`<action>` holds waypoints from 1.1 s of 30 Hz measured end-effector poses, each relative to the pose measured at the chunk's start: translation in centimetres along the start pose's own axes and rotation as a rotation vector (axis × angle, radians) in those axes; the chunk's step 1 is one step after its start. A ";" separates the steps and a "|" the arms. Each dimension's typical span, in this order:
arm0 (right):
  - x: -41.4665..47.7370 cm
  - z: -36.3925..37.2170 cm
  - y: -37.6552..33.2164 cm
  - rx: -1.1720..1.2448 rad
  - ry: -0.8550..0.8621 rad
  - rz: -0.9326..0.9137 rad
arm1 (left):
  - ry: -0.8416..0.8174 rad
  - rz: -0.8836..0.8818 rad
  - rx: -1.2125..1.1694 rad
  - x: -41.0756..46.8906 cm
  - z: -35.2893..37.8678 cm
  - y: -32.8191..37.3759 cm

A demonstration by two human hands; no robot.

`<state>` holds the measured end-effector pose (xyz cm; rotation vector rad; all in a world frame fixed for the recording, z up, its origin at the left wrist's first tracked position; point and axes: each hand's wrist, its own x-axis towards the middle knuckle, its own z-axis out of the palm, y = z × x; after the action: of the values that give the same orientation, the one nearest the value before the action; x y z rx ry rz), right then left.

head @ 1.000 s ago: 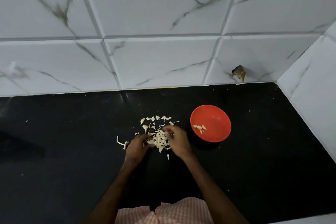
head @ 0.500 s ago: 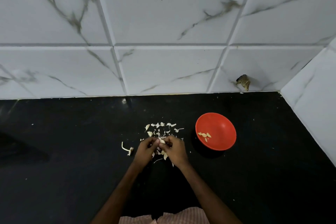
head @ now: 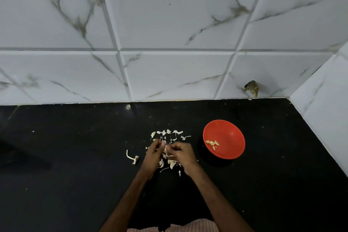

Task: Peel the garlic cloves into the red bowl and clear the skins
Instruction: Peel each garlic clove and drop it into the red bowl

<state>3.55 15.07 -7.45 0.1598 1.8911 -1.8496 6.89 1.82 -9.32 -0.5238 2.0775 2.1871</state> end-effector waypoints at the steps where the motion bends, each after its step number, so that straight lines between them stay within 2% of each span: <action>1: -0.1 0.0 0.1 -0.049 0.004 -0.028 | 0.011 -0.009 0.001 0.0 0.1 -0.1; 5: 0.0 0.2 0.1 -0.543 0.011 -0.225 | 0.047 -0.046 0.002 0.0 0.9 0.0; 7: -0.1 0.5 -0.2 -0.642 -0.002 -0.265 | 0.055 -0.029 0.029 -0.2 1.1 0.3; 18: -0.1 2.0 -0.4 -0.471 0.184 -0.185 | 0.051 0.069 0.207 -0.4 1.4 1.0; 23: 0.5 1.4 -1.3 -0.511 0.145 -0.150 | 0.014 0.001 0.147 0.0 0.6 0.9; 27: 1.0 0.0 -1.1 -0.452 0.229 -0.049 | 0.083 -0.036 0.177 0.5 -0.3 -0.2; 30: 0.8 -1.1 -1.0 -0.254 0.203 0.015 | 0.086 -0.011 0.315 0.5 -0.2 -0.3; 33: 0.4 -1.6 -1.3 -0.223 0.176 -0.042 | 0.102 0.044 0.469 0.4 -0.2 -0.1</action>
<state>2.24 16.43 -6.46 0.2146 2.2219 -1.6827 6.58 1.53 -9.54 -0.5495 2.5611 1.6285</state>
